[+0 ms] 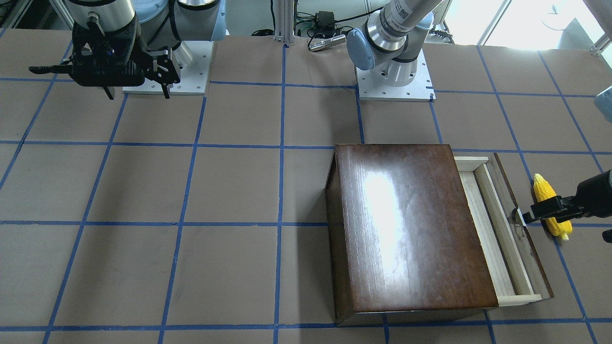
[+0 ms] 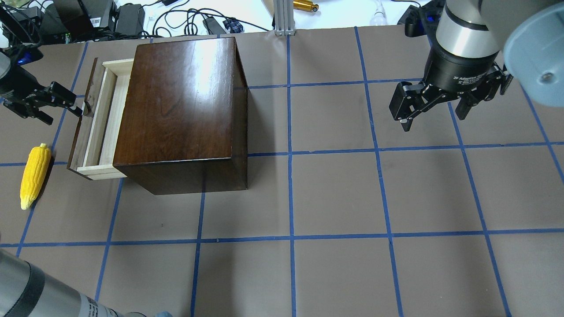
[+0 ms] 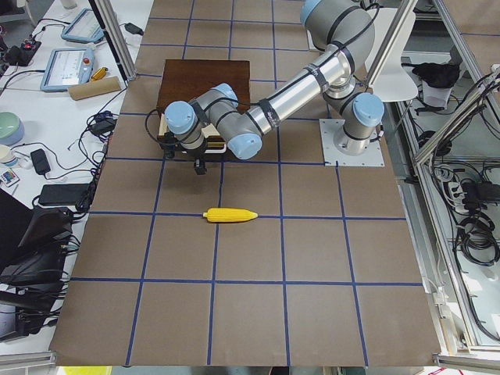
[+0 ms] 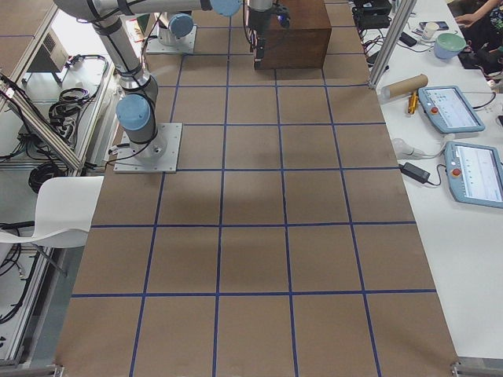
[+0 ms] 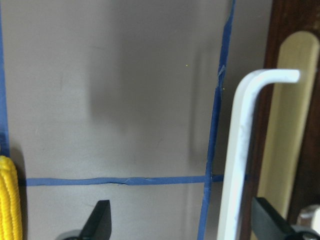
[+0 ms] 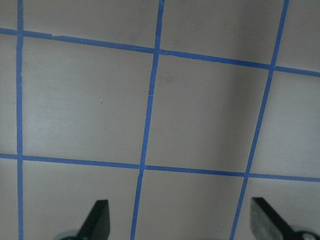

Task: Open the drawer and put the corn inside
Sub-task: 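Release the handle and move the left gripper over the yellow corn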

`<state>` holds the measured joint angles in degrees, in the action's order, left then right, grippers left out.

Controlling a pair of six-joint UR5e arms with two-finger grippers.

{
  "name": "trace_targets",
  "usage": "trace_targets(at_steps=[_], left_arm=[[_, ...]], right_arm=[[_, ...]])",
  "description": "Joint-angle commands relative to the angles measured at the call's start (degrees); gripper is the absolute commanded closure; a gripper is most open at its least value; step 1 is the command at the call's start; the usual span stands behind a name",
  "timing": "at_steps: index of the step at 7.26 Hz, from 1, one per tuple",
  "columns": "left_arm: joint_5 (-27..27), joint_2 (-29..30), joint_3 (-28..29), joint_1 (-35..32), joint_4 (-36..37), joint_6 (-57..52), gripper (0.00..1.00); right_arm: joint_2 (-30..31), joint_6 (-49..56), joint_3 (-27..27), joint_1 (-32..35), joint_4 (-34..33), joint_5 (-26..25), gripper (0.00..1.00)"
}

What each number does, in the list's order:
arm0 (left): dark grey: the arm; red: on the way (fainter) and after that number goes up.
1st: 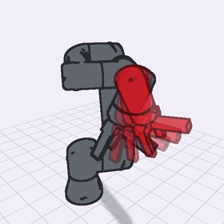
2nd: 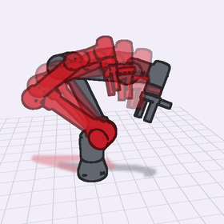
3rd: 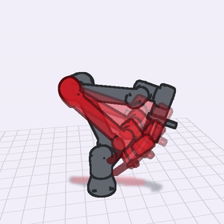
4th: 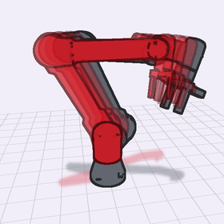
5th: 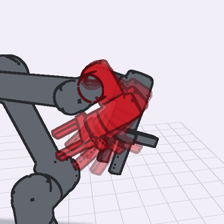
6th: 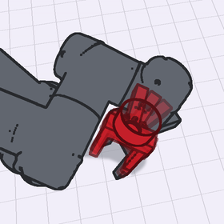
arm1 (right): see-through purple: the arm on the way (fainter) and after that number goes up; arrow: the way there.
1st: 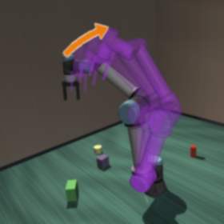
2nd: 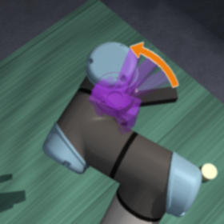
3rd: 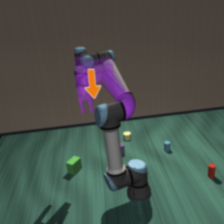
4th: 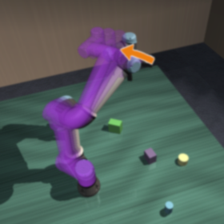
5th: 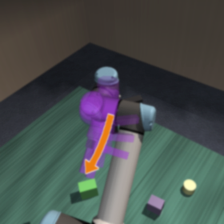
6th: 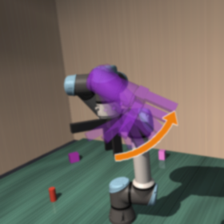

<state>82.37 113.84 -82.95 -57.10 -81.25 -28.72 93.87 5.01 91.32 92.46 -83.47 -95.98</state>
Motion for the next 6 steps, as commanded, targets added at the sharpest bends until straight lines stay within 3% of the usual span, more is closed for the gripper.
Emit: trace_targets(at_steps=[1, 3, 4, 6], left_arm=[[0.0, -4.3, -0.8, 0.1, -0.7, -0.1, 0.0], [0.4, -7.1, -0.8, 0.3, -1.7, -0.4, 0.0], [3.9, -7.1, -0.9, 1.5, -1.1, -0.5, 0.0], [4.8, -4.9, -1.2, 7.0, -0.4, -4.0, 0.0]], right_arm=[[0.0, 0.0, 0.0, 0.0, 0.1, 0.0, 0.0], [0.0, 0.0, 0.0, 0.0, 0.0, 0.0, 0.0], [0.0, 0.0, 0.0, 0.0, 0.0, 0.0, 0.0], [0.0, 0.0, 0.0, 0.0, 0.1, 0.0, 0.0]])
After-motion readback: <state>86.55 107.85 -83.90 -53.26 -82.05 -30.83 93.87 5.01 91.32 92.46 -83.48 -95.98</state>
